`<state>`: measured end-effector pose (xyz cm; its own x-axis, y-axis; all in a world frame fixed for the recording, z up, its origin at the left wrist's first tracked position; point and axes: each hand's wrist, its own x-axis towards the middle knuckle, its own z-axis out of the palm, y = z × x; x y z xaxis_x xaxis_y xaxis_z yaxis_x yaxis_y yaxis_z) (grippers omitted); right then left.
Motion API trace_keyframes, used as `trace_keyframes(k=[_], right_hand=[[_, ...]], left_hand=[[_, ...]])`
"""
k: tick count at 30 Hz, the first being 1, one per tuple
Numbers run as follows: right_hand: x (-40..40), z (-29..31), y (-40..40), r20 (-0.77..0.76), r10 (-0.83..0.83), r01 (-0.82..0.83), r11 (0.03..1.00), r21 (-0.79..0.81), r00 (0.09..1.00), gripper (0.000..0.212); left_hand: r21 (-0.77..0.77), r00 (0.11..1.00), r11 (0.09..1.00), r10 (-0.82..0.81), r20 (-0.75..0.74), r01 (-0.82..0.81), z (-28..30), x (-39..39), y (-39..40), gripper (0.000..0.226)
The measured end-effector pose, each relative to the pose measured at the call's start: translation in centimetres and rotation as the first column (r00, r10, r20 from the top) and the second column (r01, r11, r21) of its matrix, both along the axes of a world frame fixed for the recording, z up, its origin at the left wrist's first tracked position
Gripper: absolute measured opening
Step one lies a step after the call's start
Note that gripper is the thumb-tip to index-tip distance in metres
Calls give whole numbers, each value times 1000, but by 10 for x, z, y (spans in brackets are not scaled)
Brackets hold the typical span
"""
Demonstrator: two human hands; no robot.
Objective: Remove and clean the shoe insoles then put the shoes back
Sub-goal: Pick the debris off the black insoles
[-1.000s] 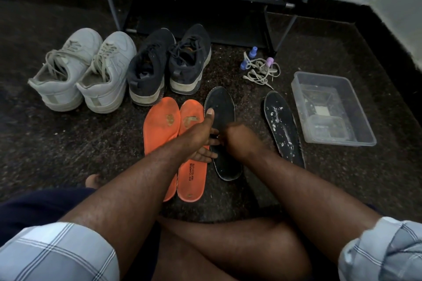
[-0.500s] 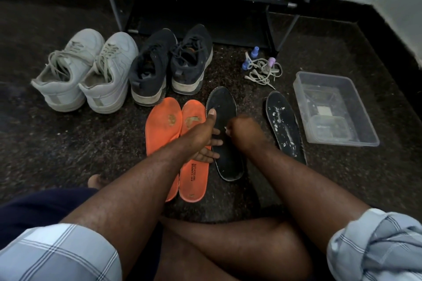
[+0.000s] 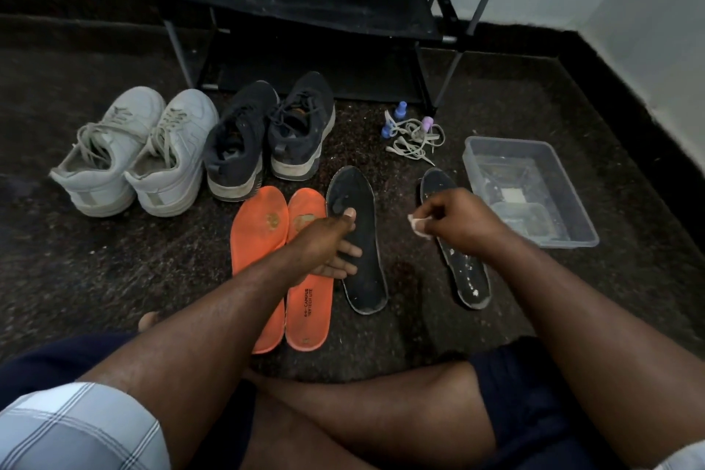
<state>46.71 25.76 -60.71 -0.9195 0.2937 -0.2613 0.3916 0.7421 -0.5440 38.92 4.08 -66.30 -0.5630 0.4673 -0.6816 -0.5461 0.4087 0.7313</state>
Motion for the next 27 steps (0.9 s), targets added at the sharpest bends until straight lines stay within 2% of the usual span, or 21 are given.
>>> trace_keyframes(k=[4, 8, 14, 19, 24, 27], right_hand=[[22, -12, 44, -23, -277, 275, 960, -51, 961, 10], [13, -18, 73, -7, -410, 410, 912, 17, 912, 15], [1, -43, 82, 45, -375, 368, 922, 120, 926, 5], [-7, -59, 86, 93, -403, 386, 909, 159, 910, 20], [-11, -68, 86, 146, -391, 376, 919, 121, 909, 20], [-12, -67, 84, 110, -402, 387, 913, 130, 909, 20]], left_hand=[[15, 995, 999, -35, -92, 37, 4, 13, 16, 36], [19, 996, 1000, -12, -88, 14, -1, 36, 57, 14], [-66, 991, 997, 28, -132, -37, -27, 55, 125, 10], [-91, 985, 988, 113, -129, -126, -36, 61, 155, 8], [-84, 979, 985, 140, -147, -153, -40, 62, 166, 13], [-80, 982, 984, 146, -121, -157, -40, 60, 163, 8]])
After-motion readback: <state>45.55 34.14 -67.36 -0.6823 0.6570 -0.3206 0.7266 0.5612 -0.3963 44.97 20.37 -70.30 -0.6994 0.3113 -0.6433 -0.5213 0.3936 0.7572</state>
